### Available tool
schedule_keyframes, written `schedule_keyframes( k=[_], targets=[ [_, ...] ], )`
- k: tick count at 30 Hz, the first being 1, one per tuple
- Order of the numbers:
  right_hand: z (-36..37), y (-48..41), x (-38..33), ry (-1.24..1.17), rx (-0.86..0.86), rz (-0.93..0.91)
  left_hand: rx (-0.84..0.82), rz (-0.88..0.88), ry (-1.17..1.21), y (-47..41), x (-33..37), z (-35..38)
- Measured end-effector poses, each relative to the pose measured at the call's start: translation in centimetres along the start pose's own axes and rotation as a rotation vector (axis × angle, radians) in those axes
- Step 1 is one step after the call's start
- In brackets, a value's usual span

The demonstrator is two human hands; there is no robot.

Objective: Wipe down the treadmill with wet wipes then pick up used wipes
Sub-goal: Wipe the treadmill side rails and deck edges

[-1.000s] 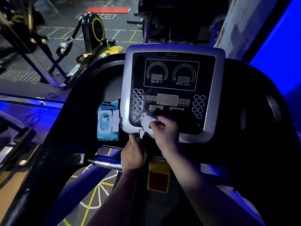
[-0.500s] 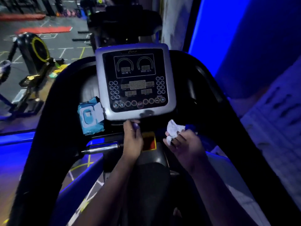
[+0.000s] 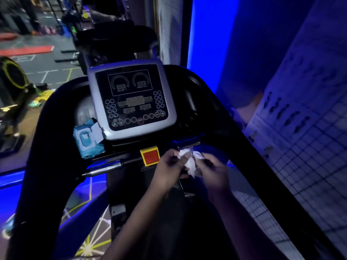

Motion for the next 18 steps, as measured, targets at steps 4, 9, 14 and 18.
schedule_keyframes(
  k=[4,9,14,18],
  targets=[
    [1.7,0.1,0.7,0.118,-0.170,0.022,0.022,0.005,0.048,0.8,-0.3,0.0],
    [6.0,0.4,2.2,-0.291,-0.544,0.271,0.221,0.040,-0.002,2.4,-1.5,-3.8],
    [10.5,-0.8,3.3,-0.225,-0.638,0.315,0.362,0.064,-0.257,4.6,0.0,-8.3],
    [15.4,-1.7,4.0,-0.262,-0.597,0.418,0.272,-0.016,-0.171,4.8,0.1,-13.5]
  ],
)
Point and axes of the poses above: each hand's wrist, its own y-axis away from the middle knuckle, its own z-axis out of the palm, x = y × z, the point moved 8 cm from there along -y, towards the middle knuckle, and after that the axes turned 13 degrees about -x, right-handed, at the moved point
